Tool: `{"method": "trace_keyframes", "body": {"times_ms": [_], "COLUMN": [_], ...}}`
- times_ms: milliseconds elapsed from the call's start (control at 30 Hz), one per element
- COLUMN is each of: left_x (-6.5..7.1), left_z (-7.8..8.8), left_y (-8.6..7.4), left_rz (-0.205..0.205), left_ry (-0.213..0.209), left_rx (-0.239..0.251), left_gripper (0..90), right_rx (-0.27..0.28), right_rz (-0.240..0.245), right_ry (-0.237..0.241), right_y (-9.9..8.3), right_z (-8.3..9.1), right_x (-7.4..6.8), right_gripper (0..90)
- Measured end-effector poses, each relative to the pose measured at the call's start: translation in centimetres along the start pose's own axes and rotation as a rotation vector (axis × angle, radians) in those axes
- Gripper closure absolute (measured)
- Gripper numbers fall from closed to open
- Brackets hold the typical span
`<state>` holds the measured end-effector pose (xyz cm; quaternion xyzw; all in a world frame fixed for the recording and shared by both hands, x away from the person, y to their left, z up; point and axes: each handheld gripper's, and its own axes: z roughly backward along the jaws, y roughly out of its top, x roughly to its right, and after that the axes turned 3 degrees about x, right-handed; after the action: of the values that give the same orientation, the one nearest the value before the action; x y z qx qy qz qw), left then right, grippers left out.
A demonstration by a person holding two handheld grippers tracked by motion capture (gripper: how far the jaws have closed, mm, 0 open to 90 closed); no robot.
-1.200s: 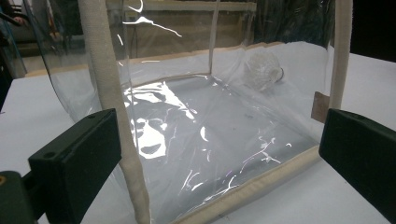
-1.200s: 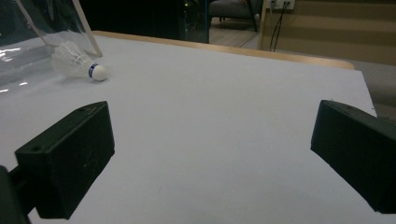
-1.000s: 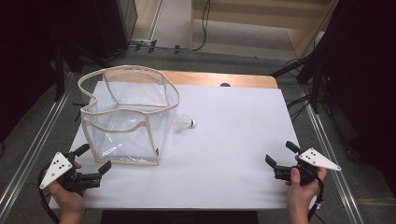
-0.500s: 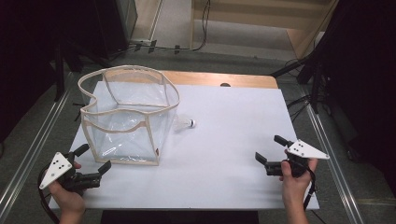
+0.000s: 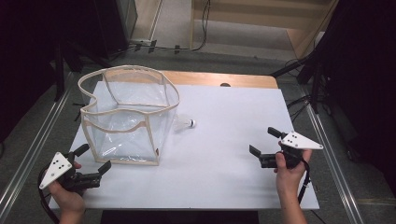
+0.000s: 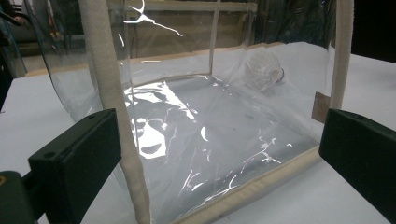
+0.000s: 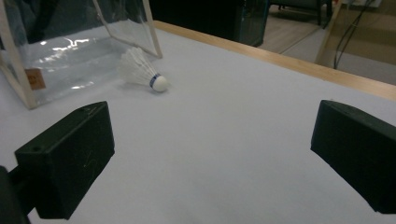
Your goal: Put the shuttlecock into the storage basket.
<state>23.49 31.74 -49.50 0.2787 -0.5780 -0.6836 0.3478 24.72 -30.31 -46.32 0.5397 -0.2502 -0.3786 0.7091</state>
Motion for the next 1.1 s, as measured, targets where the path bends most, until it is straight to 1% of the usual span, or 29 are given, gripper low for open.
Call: {"method": "trace_keyframes", "body": {"times_ms": [33,67,133,300,500,533,633,667,800,900,933,967,1000,1100], "left_x": [0.0,0.0,0.0,0.0,0.0,0.0,0.0,0.0,0.0,0.0,0.0,0.0,0.0,0.0], "left_z": [0.0,0.0,0.0,0.0,0.0,0.0,0.0,0.0,0.0,0.0,0.0,0.1,0.1,0.1], "left_y": [0.0,0.0,0.0,0.0,0.0,0.0,0.0,0.0,0.0,0.0,0.0,0.0,0.0,0.0], "left_rz": [-0.003,-0.004,-0.006,0.0,0.0,0.001,0.001,0.001,0.001,0.001,0.001,0.002,0.002,0.003], "left_ry": [0.0,0.0,0.0,-0.001,-0.001,-0.002,-0.002,-0.003,-0.002,-0.003,-0.003,-0.003,-0.003,-0.002], "left_rx": [-0.002,-0.002,-0.004,-0.003,-0.002,-0.001,-0.001,-0.002,-0.002,-0.002,-0.002,-0.002,-0.002,0.0], "left_gripper": [0.0,0.0,0.0,0.0,0.0,0.0,0.0,0.0,0.0,0.0,0.0,0.0,0.0,0.0], "right_rx": [0.009,0.005,0.002,-0.002,-0.004,-0.008,-0.014,-0.016,-0.02,-0.025,-0.025,-0.031,-0.031,-0.034], "right_rz": [-0.001,0.006,0.01,0.006,0.013,0.023,0.028,0.037,0.038,0.052,0.052,0.06,0.06,0.067], "right_ry": [0.016,0.023,0.027,0.032,0.036,0.036,0.043,0.044,0.053,0.069,0.069,0.074,0.074,0.084], "right_y": [0.2,0.6,0.8,1.3,1.9,2.3,2.6,2.9,3.3,3.8,3.8,4.1,4.1,4.4], "right_z": [-0.1,-0.3,-0.5,-1.1,-1.7,-2.0,-2.3,-2.7,-3.3,-4.2,-4.2,-4.6,-4.6,-5.3], "right_x": [0.0,-0.1,-0.2,-0.3,-0.3,-0.3,-0.3,-0.3,-0.4,-0.6,-0.6,-0.6,-0.6,-0.8], "right_gripper": [0.0,0.0,0.0,0.0,0.0,0.0,0.0,0.0,0.0,0.0,0.0,0.0,0.0,0.0]}}
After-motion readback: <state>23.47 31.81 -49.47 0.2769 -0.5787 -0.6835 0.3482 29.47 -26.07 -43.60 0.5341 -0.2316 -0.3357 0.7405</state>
